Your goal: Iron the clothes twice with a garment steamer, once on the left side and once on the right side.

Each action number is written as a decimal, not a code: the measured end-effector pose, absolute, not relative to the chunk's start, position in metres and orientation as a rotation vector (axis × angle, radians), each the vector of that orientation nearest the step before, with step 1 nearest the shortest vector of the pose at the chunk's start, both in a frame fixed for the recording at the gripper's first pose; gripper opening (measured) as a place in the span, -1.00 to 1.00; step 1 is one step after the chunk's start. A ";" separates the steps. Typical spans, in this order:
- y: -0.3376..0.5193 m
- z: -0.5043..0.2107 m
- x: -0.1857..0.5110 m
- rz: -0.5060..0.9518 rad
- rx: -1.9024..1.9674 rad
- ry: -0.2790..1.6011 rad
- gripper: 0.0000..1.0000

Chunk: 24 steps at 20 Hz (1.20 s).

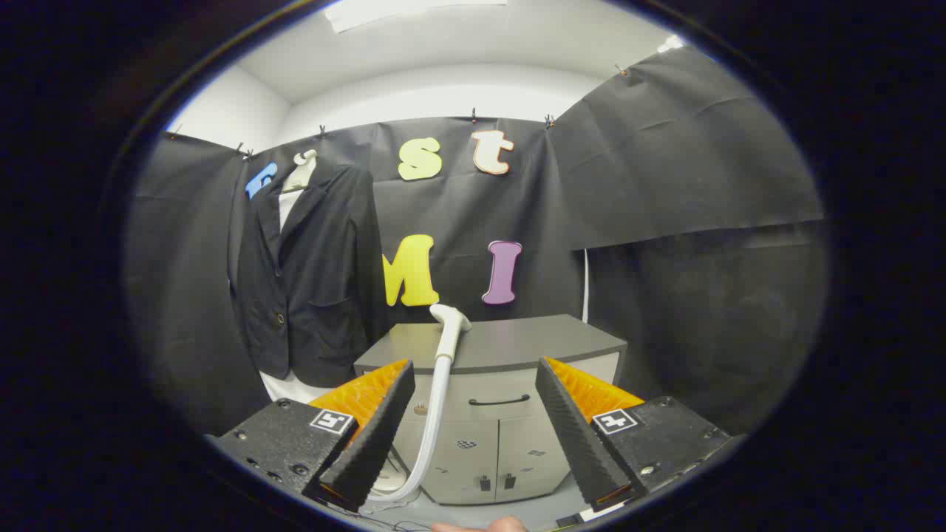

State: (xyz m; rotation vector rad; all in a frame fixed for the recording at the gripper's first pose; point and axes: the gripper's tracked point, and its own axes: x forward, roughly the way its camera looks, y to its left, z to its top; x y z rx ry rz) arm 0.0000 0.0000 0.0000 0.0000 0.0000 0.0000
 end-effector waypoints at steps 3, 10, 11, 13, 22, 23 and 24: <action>0.000 0.005 0.002 -0.004 0.001 -0.008 1.00; 0.009 0.006 0.004 0.004 0.022 0.016 1.00; 0.009 0.005 0.005 -0.002 0.019 0.022 1.00; 0.010 0.003 0.004 -0.016 0.006 0.028 1.00; 0.027 0.008 -0.006 -0.078 0.031 0.028 1.00; 0.028 0.010 -0.007 -0.088 0.027 0.024 1.00; 0.029 0.010 -0.007 -0.098 0.017 0.024 1.00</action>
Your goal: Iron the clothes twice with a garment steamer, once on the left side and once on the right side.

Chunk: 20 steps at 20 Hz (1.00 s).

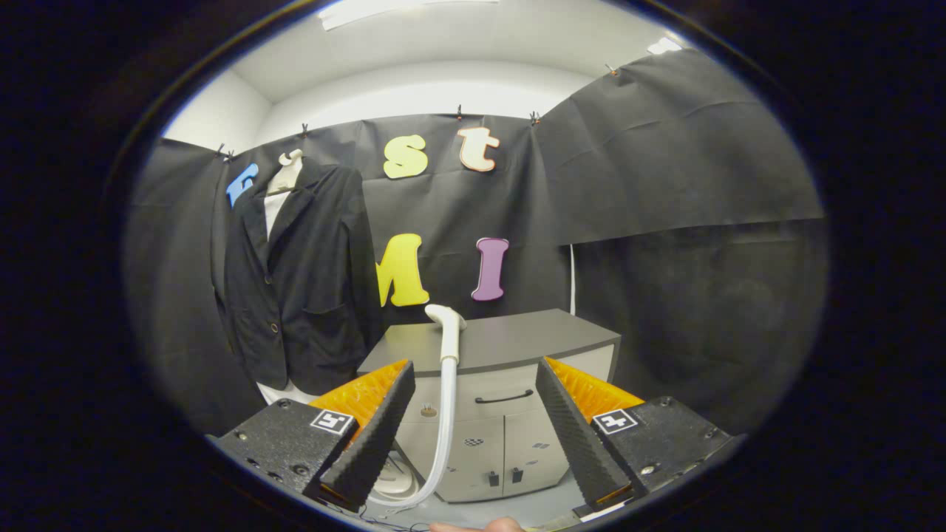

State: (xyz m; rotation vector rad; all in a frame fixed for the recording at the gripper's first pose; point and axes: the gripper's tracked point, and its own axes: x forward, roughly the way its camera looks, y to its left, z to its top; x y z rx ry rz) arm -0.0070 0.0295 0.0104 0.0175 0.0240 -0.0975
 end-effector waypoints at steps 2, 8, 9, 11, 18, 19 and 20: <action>0.034 0.014 -0.005 -0.102 -0.005 0.027 1.00; 0.049 0.015 0.041 -0.060 -0.036 0.082 1.00; 0.051 0.016 0.054 -0.044 -0.033 0.089 1.00; 0.049 0.021 0.085 -0.026 -0.029 0.095 1.00; 0.060 0.034 0.208 0.067 0.024 0.180 1.00; 0.062 0.030 0.221 0.076 0.030 0.206 1.00; 0.065 0.026 0.238 0.087 0.032 0.233 1.00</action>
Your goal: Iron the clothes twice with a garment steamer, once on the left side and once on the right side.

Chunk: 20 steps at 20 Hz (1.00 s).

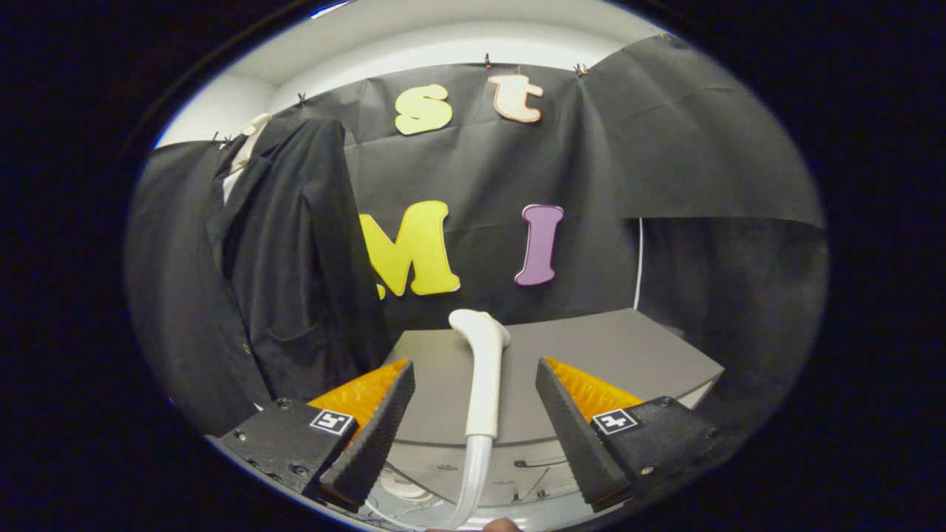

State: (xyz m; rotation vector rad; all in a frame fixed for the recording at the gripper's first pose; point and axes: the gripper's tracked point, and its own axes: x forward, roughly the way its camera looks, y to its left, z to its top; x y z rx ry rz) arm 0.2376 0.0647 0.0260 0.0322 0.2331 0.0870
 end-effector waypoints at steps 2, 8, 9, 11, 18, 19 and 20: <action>0.069 0.012 0.265 0.102 0.030 0.302 1.00; 0.058 -0.038 0.325 0.054 0.021 0.516 0.94; 0.054 -0.042 0.331 0.038 0.007 0.542 0.90; 0.051 -0.055 0.340 0.021 -0.023 0.588 0.86; 0.049 -0.075 0.358 0.011 -0.054 0.668 0.44; 0.051 -0.076 0.358 0.008 -0.058 0.671 0.40; 0.054 -0.078 0.356 0.010 -0.061 0.673 0.31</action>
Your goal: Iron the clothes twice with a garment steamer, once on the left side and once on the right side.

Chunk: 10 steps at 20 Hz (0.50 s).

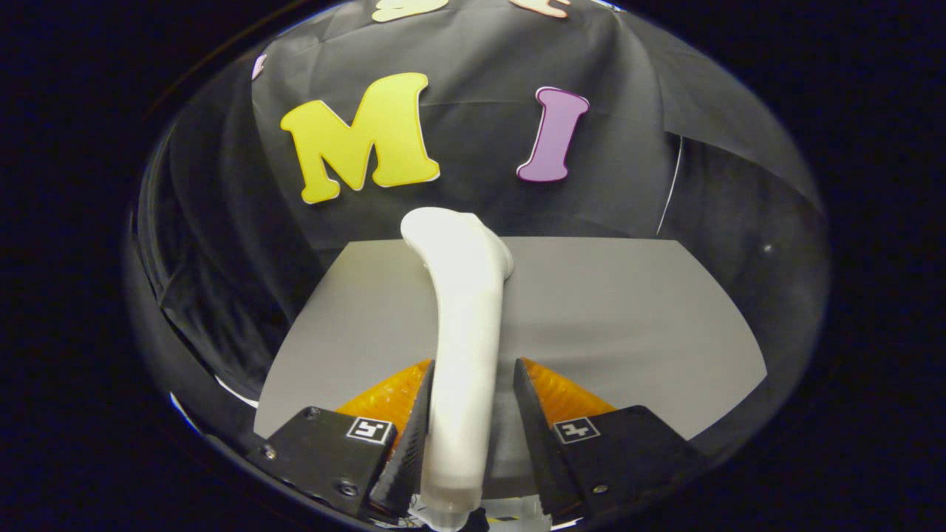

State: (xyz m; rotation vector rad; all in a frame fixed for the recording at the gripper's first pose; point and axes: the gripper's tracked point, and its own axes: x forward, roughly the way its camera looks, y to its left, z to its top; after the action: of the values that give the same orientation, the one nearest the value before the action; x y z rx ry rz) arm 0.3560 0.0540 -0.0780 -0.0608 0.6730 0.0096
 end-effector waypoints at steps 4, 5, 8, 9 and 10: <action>0.057 -0.082 0.354 -0.012 -0.075 0.662 -0.11; 0.058 -0.082 0.355 -0.016 -0.067 0.657 -0.13; 0.058 -0.082 0.352 -0.021 -0.062 0.658 -0.24; 0.059 -0.081 0.351 -0.021 -0.061 0.650 -0.25; 0.060 -0.081 0.351 -0.017 -0.063 0.641 -0.26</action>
State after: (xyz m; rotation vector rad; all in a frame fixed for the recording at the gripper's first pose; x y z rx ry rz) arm 0.3511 0.0602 -0.0812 -0.0633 0.6410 -0.0167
